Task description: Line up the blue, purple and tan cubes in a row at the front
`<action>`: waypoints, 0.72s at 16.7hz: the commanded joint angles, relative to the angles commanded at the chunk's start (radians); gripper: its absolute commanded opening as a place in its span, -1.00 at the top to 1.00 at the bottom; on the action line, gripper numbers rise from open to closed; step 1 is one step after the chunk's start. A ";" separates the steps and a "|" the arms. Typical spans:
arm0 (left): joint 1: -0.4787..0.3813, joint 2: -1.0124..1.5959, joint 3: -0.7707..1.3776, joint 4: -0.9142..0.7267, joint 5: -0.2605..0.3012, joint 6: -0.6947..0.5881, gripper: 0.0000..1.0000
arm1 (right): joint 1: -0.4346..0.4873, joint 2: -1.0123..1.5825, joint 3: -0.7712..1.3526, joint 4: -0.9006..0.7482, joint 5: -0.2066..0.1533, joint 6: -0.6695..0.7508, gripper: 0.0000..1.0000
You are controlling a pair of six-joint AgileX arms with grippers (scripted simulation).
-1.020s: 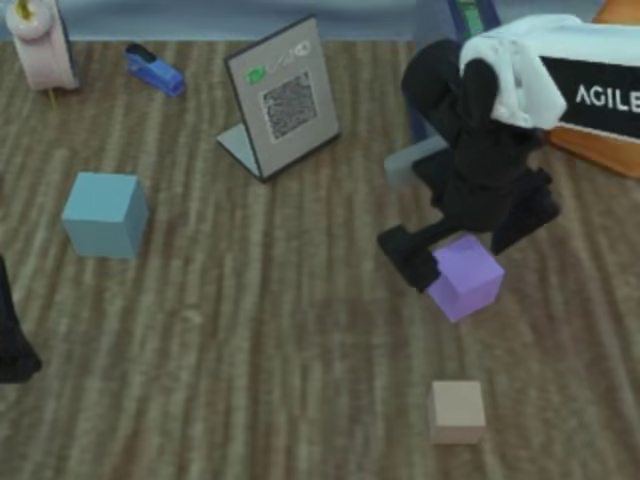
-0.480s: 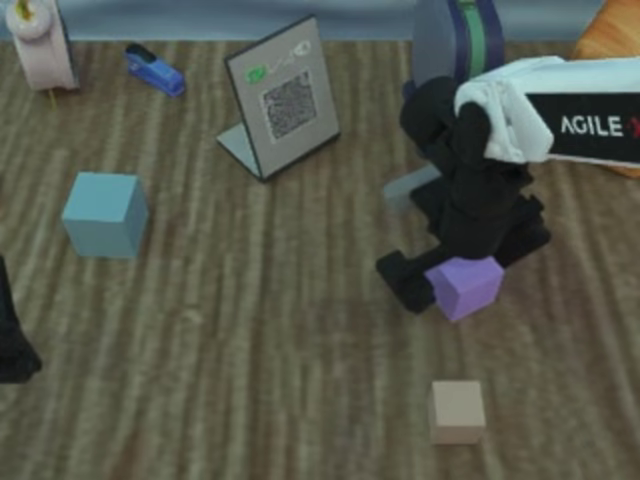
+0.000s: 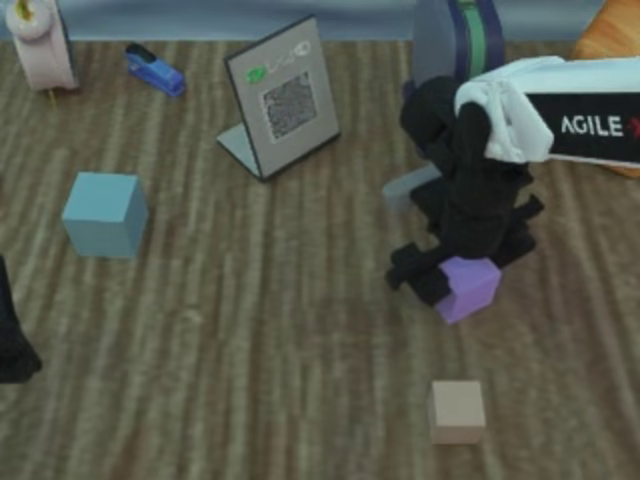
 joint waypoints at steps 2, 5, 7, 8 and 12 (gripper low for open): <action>0.000 0.000 0.000 0.000 0.000 0.000 -1.00 | 0.000 0.000 0.000 0.000 0.000 0.000 0.66; 0.000 0.000 0.000 0.000 0.000 0.000 -1.00 | 0.000 0.000 0.000 0.000 0.000 0.000 1.00; 0.000 0.000 0.000 0.000 0.000 0.000 -1.00 | 0.000 0.000 0.000 0.000 0.000 0.000 1.00; 0.000 0.000 0.000 0.000 0.000 0.000 -1.00 | 0.000 0.000 0.000 0.000 0.000 0.000 1.00; 0.000 0.000 0.000 0.000 0.000 0.000 -1.00 | 0.000 0.000 0.000 0.000 0.000 0.000 1.00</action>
